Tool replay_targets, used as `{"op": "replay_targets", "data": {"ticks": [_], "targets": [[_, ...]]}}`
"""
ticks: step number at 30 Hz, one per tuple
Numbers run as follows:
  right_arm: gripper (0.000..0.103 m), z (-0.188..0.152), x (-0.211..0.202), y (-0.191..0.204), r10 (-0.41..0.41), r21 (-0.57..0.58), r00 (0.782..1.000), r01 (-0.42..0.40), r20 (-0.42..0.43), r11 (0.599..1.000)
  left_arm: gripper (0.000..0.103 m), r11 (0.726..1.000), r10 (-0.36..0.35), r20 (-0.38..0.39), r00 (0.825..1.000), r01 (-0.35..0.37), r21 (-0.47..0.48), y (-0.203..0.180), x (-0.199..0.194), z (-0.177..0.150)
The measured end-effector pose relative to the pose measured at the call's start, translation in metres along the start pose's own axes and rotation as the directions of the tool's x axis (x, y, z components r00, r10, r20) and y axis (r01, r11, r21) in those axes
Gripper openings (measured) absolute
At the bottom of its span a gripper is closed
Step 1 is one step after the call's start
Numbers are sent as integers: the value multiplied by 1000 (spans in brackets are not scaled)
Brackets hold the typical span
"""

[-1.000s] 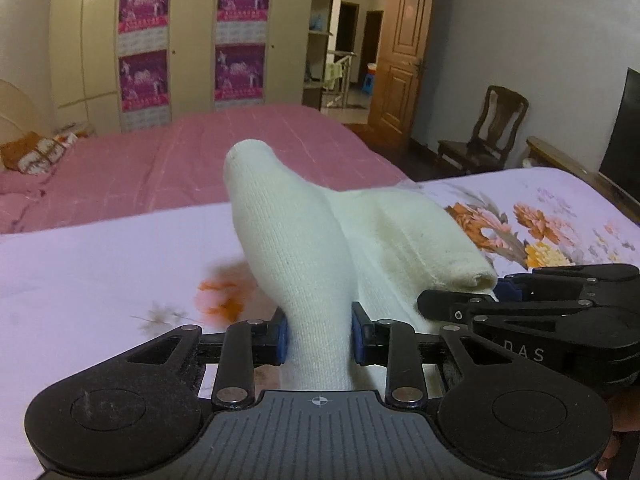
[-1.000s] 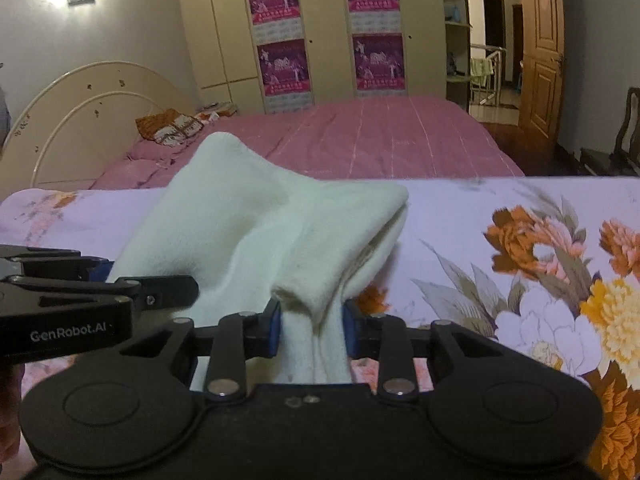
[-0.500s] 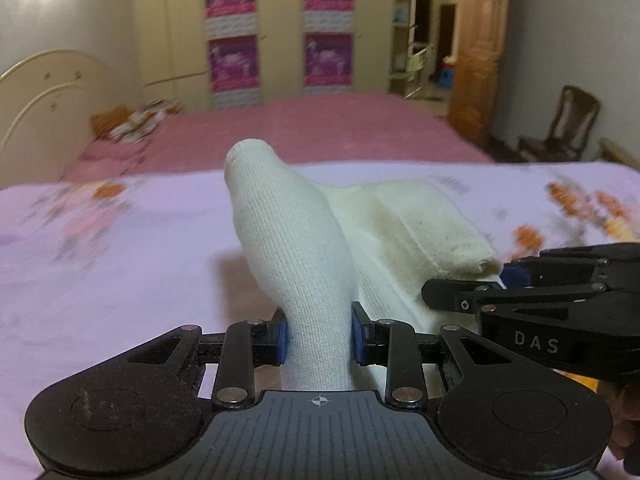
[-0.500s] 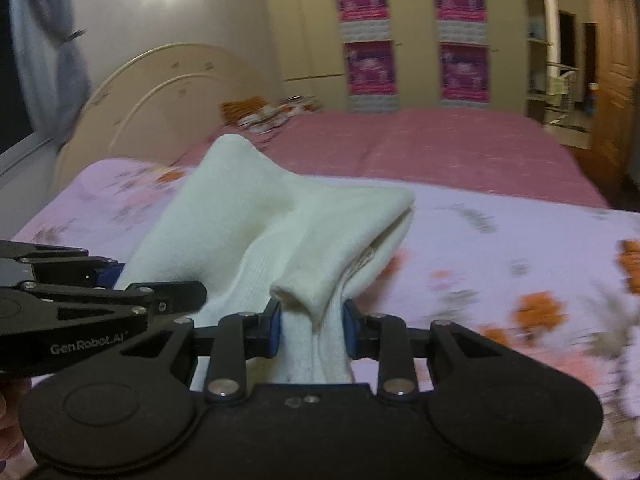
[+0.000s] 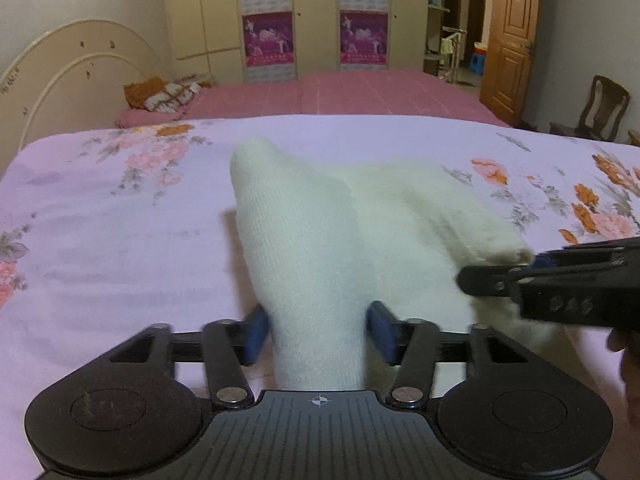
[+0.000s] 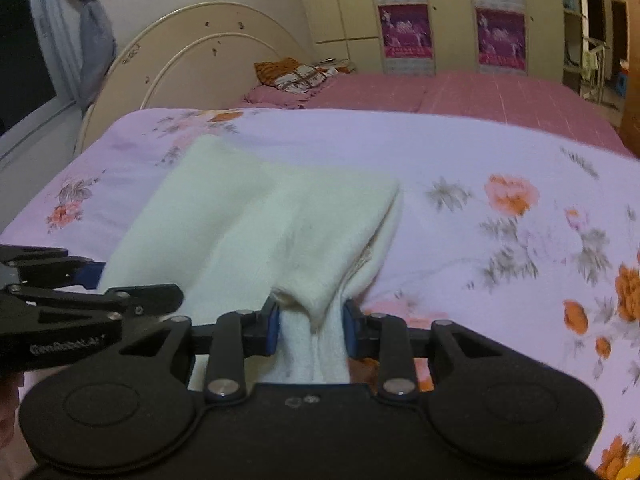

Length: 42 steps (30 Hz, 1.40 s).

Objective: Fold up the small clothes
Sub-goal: 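Open both grippers and press the folded sweater flat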

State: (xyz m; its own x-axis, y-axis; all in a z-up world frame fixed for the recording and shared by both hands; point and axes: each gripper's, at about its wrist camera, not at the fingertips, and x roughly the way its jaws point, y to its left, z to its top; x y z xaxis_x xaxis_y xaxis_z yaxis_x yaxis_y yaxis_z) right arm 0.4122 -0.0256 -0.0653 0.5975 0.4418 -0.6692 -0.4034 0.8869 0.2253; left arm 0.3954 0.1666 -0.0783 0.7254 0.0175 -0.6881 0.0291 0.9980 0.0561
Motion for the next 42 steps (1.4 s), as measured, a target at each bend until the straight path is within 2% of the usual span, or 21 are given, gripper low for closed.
{"op": "replay_targets", "data": {"ticks": [4, 7, 9, 10, 12, 15, 18, 20, 21, 24, 26, 27, 28, 30, 31, 33, 35, 38, 42], "targets": [[34, -12, -5, -24, 44, 135, 999, -44, 6, 990, 73, 1000, -12, 10, 1000, 12, -17, 10, -1, -6], [38, -17, -5, -26, 63, 166, 998, -64, 9, 984, 77, 996, -27, 5, 1000, 27, -84, 28, -6, -10], [38, -13, -12, -28, 90, 183, 996, -89, 3, 979, 76, 995, 18, 69, 997, -11, -102, 38, -24, -10], [38, -10, -23, -31, 79, 191, 996, -85, 39, 978, 76, 995, 24, 114, 993, -12, -102, 42, -33, -9], [40, -2, -47, -29, 27, 143, 989, -48, 142, 989, 75, 992, -25, 180, 983, 47, -119, 46, -43, -2], [28, 12, -48, -14, 33, 41, 984, -40, 173, 998, 66, 990, -83, 200, 976, 104, -97, 36, -33, 13], [22, 23, -31, 9, 36, -79, 990, -26, 138, 997, 64, 980, -142, 160, 977, 161, -115, 25, -6, 24], [18, 25, -10, 17, -25, -140, 997, 36, 74, 989, 64, 968, -188, 78, 979, 198, -152, 22, 19, 24], [15, 23, 4, 15, -86, -161, 996, 88, 19, 983, 64, 964, -199, 54, 979, 205, -167, 22, 29, 21], [12, 19, 8, 3, -163, -196, 987, 163, 18, 967, 64, 966, -196, 65, 978, 204, -157, 18, 29, 13], [15, 19, 5, -2, -190, -216, 982, 186, 1, 958, 64, 960, -208, 92, 974, 222, -170, 20, 14, 8], [13, 20, -4, -8, -181, -185, 983, 178, -2, 966, 64, 960, -210, 112, 971, 226, -162, 22, 4, 3], [6, 22, -15, -11, -150, -153, 989, 151, 16, 977, 64, 963, -204, 127, 971, 223, -153, 22, -8, -4], [7, 18, -51, -10, -70, -126, 992, 83, 104, 989, 64, 963, -186, 140, 973, 209, -171, 26, -28, -25], [9, 11, -64, -6, -34, -133, 993, 50, 114, 990, 64, 961, -181, 143, 973, 206, -183, 28, -37, -36], [10, -7, -75, 7, 36, -179, 996, -21, 80, 984, 64, 960, -166, 139, 976, 192, -203, 28, -46, -51], [10, -33, -78, 25, 74, -256, 997, -63, 35, 965, 64, 965, -142, 119, 983, 164, -204, 20, -51, -64], [11, -62, -79, 43, 73, -320, 997, -69, -1, 945, 64, 980, -74, 118, 990, 94, -174, 4, -67, -79], [16, -75, -95, 55, 60, -387, 998, -45, 27, 921, 64, 984, -32, 126, 991, 54, -168, -4, -86, -97]]}}
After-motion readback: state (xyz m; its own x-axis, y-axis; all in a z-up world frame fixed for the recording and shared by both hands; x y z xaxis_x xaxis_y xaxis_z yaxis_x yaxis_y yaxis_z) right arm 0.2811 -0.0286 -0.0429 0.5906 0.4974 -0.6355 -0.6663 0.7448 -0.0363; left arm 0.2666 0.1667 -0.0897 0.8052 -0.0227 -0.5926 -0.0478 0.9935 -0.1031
